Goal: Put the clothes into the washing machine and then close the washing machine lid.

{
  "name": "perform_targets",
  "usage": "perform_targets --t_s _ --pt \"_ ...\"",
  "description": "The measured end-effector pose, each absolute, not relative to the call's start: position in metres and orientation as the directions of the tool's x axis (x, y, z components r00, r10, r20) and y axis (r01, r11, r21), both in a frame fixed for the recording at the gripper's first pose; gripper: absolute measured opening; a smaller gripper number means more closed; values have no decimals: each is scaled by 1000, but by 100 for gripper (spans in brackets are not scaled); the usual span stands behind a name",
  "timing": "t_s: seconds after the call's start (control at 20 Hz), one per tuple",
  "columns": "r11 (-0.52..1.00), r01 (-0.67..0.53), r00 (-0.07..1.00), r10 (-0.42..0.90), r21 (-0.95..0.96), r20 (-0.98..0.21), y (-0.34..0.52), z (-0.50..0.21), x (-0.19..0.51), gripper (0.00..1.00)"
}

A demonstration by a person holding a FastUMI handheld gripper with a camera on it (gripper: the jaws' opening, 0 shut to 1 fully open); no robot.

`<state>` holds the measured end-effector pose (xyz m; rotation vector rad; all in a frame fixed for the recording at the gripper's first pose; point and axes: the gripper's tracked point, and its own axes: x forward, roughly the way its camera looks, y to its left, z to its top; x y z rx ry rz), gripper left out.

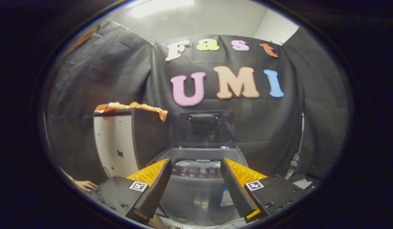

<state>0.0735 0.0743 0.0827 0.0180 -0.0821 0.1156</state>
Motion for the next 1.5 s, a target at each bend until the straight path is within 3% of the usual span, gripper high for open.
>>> perform_targets --t_s 0.45,1.05,1.5 --pt "929 -368 925 360 48 123 228 214 185 96" --pt "882 -469 877 458 -51 -144 362 181 274 98" --pt "899 -439 890 435 1 -136 360 184 281 16"
